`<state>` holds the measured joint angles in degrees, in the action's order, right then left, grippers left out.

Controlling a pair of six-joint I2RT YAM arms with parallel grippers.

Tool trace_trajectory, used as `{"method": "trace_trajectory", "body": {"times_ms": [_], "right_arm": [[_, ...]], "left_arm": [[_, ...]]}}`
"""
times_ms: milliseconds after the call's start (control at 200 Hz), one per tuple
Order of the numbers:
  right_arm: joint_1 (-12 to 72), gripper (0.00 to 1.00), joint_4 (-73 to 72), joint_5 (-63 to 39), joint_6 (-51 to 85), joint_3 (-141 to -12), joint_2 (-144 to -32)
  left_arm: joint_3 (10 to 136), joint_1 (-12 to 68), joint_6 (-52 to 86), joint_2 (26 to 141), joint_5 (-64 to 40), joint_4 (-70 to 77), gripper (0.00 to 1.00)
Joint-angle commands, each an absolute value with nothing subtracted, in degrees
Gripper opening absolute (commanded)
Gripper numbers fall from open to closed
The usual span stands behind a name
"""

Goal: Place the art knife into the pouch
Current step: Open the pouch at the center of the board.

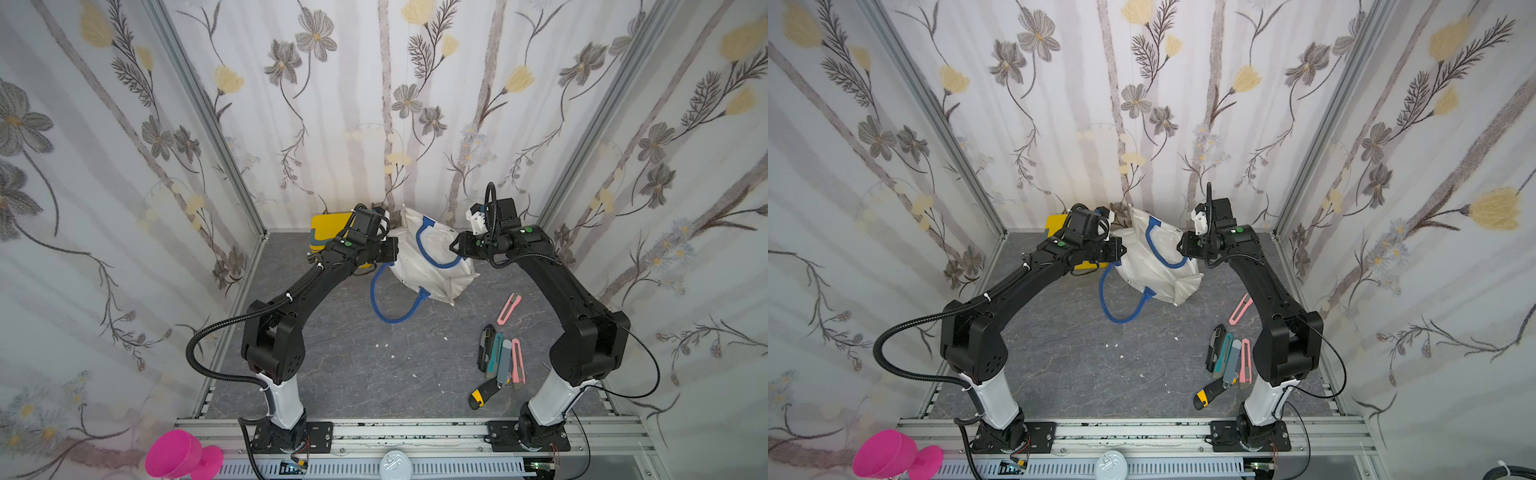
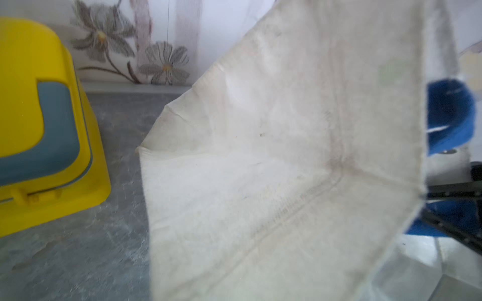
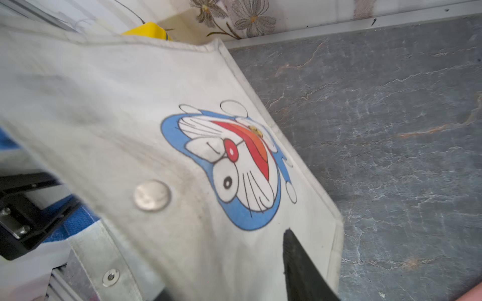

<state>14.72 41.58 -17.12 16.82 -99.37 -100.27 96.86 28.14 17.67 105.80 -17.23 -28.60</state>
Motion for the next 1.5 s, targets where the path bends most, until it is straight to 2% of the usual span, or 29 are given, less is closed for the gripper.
{"method": "trace_trajectory", "body": {"times_ms": [0,95,215,365,614,1024,1404,1494], "right_arm": [[14.7,0.65,41.7,-14.5,15.8,-101.6,-101.9],[14.9,0.77,41.6,-13.4,15.8,-102.5,-103.0],[15.0,1.0,41.0,-10.6,15.4,-102.9,-103.4],[15.5,0.99,40.9,-9.0,14.3,-102.7,-102.8],[15.4,1.0,38.1,-4.9,14.5,-99.1,-97.5],[12.3,0.99,29.3,-2.1,20.7,-77.8,-79.2],[8.6,1.0,23.6,-6.7,26.4,-55.5,-72.8],[8.6,1.0,22.6,-5.1,27.8,-52.1,-73.3]], "left_arm": [[99.7,28.1,13.3,107.8,-18.5,-42.8,0.0],[101.2,28.0,12.4,108.1,-20.8,-44.8,0.0],[105.4,27.5,12.2,110.1,-24.9,-48.4,0.0],[109.4,27.1,12.6,112.8,-27.8,-51.0,0.0],[111.7,27.0,12.9,114.2,-24.7,-52.5,0.0],[101.4,26.7,16.1,106.0,-21.5,-40.9,0.0],[96.7,25.4,17.5,100.8,-21.7,-34.9,0.0],[95.2,25.2,17.8,99.4,-21.4,-33.3,0.0]]}}
